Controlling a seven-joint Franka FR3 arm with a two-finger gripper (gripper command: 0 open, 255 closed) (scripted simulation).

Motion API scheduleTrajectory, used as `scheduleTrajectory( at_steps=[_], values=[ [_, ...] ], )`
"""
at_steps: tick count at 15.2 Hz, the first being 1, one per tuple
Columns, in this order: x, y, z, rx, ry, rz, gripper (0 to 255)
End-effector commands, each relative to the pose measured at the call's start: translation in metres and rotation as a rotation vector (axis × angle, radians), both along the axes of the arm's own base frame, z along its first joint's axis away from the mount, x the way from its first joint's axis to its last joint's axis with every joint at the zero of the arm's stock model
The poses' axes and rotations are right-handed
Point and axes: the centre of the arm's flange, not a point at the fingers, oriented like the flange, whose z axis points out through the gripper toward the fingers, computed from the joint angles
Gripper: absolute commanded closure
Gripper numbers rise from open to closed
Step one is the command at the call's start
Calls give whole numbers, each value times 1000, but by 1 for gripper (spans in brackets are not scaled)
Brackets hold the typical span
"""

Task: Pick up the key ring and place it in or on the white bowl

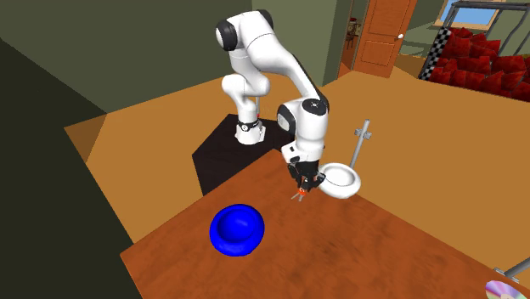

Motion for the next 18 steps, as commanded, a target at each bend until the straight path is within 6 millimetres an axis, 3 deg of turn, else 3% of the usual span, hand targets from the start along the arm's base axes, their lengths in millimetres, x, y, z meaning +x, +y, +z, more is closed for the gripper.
scheduleTrajectory(
  at_steps=[1,16,18],
  values=[
    [2,-1,11,0,0,0,255],
    [2,-1,89,0,0,0,255],
    [-15,19,91,0,0,0,255]
  ],
)
